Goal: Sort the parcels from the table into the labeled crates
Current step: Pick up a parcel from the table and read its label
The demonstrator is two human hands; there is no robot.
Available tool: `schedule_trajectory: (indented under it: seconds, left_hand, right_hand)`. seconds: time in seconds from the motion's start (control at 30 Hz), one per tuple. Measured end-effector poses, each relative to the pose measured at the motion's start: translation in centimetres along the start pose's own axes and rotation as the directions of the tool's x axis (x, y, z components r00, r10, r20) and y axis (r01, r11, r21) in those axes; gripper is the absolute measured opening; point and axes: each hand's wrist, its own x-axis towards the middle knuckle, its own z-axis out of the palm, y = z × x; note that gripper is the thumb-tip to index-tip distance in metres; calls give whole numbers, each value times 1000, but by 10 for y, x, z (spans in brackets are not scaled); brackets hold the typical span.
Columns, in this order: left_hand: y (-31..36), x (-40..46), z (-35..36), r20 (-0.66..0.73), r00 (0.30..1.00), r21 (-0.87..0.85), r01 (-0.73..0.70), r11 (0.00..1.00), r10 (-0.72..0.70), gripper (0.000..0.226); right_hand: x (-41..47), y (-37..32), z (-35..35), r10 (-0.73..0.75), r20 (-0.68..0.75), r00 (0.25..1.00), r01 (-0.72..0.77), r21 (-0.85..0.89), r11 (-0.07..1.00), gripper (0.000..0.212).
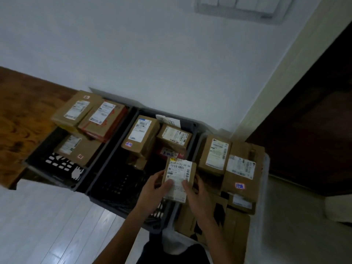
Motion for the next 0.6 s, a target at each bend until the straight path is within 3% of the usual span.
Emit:
schedule_trajectory:
  seconds: [0.27, 0.47, 0.6]
  left_hand:
    - [-19, 34, -76, 12, 1000, 0, -1, 1000, 1, 31]
    - [-27, 77, -132, 108, 994, 82, -5, 997, -4, 22]
    - [-41, 93, -150, 181, 983, 135, 7, 991, -32, 31]
  right_hand:
    - [23, -8, 83, 72, -13, 997, -73, -156, 985, 69]
    - [39, -20, 149, 153, -87, 984, -152, 21, 988, 63]
    - [54, -10, 180, 188, -161, 969, -160, 172, 972, 85]
